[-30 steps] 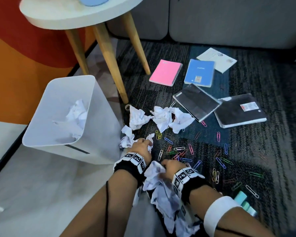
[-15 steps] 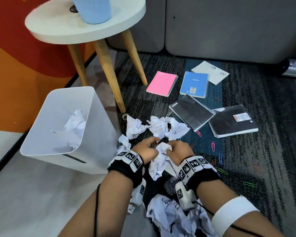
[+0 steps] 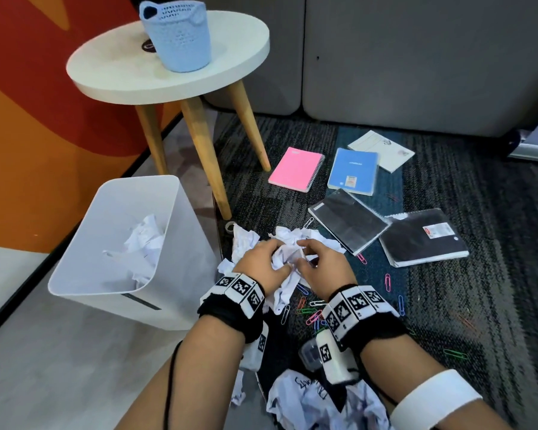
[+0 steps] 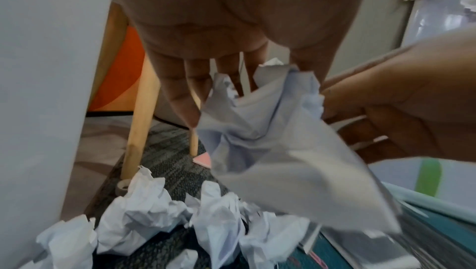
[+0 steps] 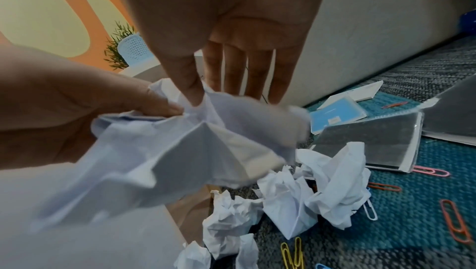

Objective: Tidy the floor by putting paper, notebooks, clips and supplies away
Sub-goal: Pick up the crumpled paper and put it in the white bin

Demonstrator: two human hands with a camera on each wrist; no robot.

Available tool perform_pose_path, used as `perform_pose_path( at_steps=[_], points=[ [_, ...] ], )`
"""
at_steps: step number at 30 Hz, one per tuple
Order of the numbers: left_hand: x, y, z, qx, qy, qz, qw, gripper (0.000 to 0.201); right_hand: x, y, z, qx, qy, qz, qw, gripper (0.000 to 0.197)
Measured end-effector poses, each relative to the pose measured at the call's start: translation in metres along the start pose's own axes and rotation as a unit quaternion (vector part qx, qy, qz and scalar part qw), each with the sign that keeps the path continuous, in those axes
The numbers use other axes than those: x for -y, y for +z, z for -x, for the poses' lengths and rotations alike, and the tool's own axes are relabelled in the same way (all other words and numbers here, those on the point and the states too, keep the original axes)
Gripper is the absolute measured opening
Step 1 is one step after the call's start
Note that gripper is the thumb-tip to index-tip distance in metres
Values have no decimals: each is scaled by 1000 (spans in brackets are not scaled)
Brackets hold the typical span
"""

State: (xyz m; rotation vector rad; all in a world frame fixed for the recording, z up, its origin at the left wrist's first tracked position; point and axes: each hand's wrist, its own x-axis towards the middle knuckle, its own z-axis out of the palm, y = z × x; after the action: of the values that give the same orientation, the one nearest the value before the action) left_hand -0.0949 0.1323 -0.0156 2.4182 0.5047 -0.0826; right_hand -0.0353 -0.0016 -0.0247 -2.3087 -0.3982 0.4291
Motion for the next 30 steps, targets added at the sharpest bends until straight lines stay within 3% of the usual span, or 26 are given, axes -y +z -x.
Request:
perform_pose_path(
  at_steps=[6,12,16,20,25,30],
  points=[
    [2,-57,-9,-145,-45,36,988,31,17,-2,-2,-32,-73,5,997,41],
    [-3,-131,-1,-315,-72,85,943,30,29,-1,-11,-7,-75,47,996,36],
    [5,-169,15,-379,-89,89,917,30,40,11,-16,19,-74,58,995,29],
    [23,-189,30,-406,-146,68,900,31,55,23,-18,43,-87,73,993,26],
    [44,-192,45,-330,-246,2,911,61,72,33,-18,54,-106,90,989,24],
    [35,-185,41,-336,-213,-29,917,51,71,37,-19,65,-103,116,986,23]
  ],
)
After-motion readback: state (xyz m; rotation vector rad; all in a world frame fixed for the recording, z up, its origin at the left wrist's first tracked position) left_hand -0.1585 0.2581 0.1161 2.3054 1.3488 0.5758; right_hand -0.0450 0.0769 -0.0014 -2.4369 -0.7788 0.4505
